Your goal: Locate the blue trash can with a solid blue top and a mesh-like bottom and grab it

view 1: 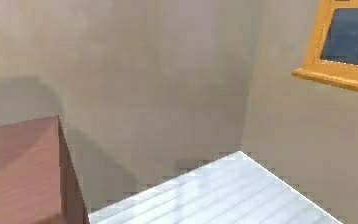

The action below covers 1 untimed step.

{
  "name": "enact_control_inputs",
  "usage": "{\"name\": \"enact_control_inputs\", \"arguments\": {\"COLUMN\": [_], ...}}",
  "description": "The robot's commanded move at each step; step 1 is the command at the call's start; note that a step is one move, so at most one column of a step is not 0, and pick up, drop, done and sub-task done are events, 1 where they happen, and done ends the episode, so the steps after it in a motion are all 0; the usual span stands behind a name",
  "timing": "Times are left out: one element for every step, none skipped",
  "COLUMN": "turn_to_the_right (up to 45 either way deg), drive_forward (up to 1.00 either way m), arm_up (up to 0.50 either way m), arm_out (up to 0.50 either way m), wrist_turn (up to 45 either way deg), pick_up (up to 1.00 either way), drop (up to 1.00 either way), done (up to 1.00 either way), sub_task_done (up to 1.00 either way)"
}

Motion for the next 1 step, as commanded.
{"name": "enact_control_inputs", "arguments": {"turn_to_the_right": [45.0], "drive_forward": [0.00], "arm_up": [0.00], "arm_out": [0.00], "wrist_turn": [0.0], "pick_up": [0.00], "drop": [0.00], "done": [0.00], "sub_task_done": [0.00]}}
